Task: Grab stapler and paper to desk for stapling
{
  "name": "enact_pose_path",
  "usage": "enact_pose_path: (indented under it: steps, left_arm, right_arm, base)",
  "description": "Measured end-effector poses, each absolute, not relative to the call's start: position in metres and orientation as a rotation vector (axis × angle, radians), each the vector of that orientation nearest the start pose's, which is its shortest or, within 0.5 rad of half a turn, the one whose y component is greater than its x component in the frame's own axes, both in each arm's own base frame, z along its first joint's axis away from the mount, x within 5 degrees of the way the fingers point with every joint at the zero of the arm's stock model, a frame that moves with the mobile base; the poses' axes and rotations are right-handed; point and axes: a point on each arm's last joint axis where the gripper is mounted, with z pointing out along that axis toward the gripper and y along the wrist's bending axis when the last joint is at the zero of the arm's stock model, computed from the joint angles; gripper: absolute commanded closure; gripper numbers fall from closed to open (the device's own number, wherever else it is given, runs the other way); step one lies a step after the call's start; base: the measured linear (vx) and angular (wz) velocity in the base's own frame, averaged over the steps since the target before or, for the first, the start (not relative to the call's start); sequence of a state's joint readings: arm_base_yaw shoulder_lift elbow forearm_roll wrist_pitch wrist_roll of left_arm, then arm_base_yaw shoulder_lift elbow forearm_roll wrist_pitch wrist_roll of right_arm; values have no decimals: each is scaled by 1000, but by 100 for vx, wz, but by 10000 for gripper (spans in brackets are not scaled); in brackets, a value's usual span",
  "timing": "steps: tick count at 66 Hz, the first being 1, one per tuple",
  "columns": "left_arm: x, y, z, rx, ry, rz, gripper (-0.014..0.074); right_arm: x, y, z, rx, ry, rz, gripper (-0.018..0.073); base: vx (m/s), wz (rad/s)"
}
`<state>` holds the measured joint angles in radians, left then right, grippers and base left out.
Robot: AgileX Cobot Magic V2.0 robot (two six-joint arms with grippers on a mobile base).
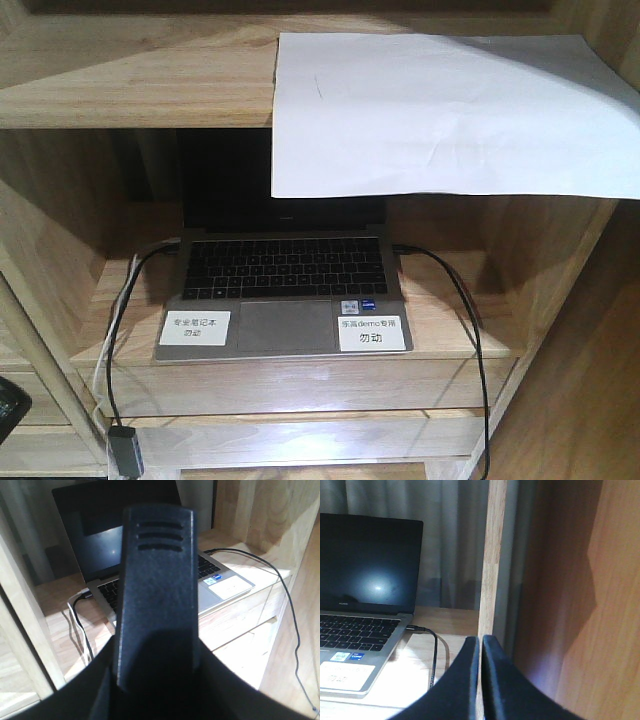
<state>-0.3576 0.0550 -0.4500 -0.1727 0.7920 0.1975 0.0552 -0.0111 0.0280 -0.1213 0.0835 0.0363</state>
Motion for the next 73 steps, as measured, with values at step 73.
enact_pose_path:
  steps: [73]
  left_arm:
    - [13, -16, 287, 476, 1794, -312, 603]
  right_arm:
    - [57, 2, 197, -103, 1580, -31, 568]
  base:
    - [0, 0]
